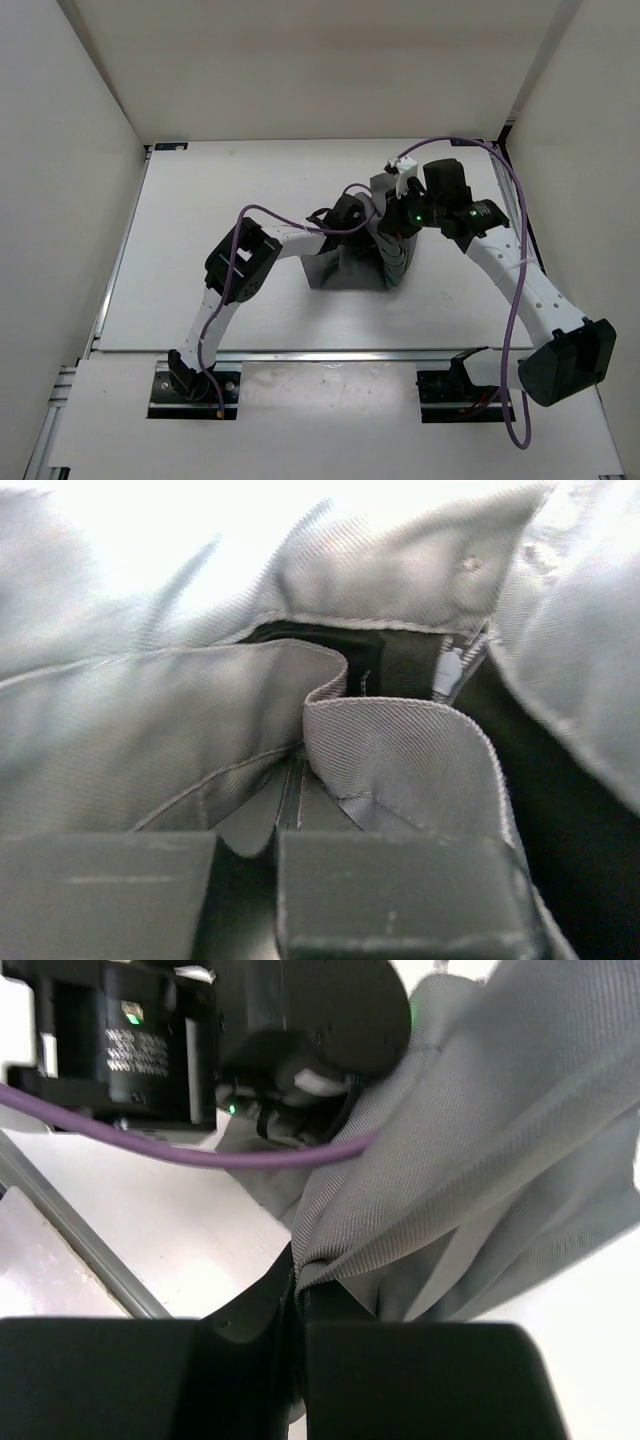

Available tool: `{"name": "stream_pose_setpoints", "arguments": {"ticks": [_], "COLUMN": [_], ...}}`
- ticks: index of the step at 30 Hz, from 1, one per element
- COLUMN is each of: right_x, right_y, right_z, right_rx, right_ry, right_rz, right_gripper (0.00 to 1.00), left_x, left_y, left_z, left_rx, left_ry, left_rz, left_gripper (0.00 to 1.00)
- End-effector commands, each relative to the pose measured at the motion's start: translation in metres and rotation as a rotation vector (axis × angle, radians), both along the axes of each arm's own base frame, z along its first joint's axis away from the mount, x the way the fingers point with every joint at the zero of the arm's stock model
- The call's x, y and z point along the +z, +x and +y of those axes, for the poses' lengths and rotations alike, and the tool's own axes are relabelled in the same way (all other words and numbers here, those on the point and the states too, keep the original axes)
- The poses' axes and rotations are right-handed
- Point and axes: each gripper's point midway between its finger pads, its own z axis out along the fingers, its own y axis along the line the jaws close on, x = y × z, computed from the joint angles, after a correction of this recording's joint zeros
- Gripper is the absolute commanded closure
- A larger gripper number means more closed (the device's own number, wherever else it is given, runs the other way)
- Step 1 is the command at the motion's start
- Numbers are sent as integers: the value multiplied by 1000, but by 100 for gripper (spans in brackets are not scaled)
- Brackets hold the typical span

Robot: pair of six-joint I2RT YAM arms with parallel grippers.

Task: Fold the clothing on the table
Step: Fold the skirt

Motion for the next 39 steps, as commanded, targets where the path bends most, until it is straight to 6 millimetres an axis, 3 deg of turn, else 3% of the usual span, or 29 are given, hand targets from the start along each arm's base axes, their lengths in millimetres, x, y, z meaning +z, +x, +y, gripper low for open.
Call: {"name": "stream_pose_setpoints", "arguments": {"ticks": [1,4,10,14,17,19,20,26,28,29,33,36,38,39], "right_x": [34,41,31,24,20,21,22,23,25,26,33,36,39,39], "right_y": [15,17,16,11,6,5,2,14,16,16,21,22,22,21], "right_z": [14,22,41,52,57,58,62,59,60,60,62,62,66,68], "right_rx": [33,49,89,138,159,163,171,145,144,144,143,148,156,166], "right_ry": [57,76,63,62,49,50,52,40,40,38,41,35,36,31], "right_rz": [-87,-91,-73,-60,-59,-60,-58,-72,-81,-83,-105,-119,-128,-134], "right_gripper": [100,100,100,100,99,100,100,100,100,100,100,100,100,99], "left_x": [50,51,55,68,68,55,61,51,62,56,77,86,81,69], "left_y": [1,2,-6,-3,-1,-1,-5,-12,-16,-14,-8,-1,1,1], "left_z": [-4,-4,-30,-28,-3,23,28,73,81,89,111,141,180,201], "left_rx": [21,36,19,28,56,89,77,85,94,122,166,221,298,338], "left_ry": [-121,-154,-219,-308,-280,-219,-212,-61,-81,-73,-81,-73,-43,-24], "left_rz": [-63,-42,-25,-12,5,33,47,85,74,87,37,8,8,28], "left_gripper": [100,100,100,100,100,100,100,100,100,100,100,100,100,100]}}
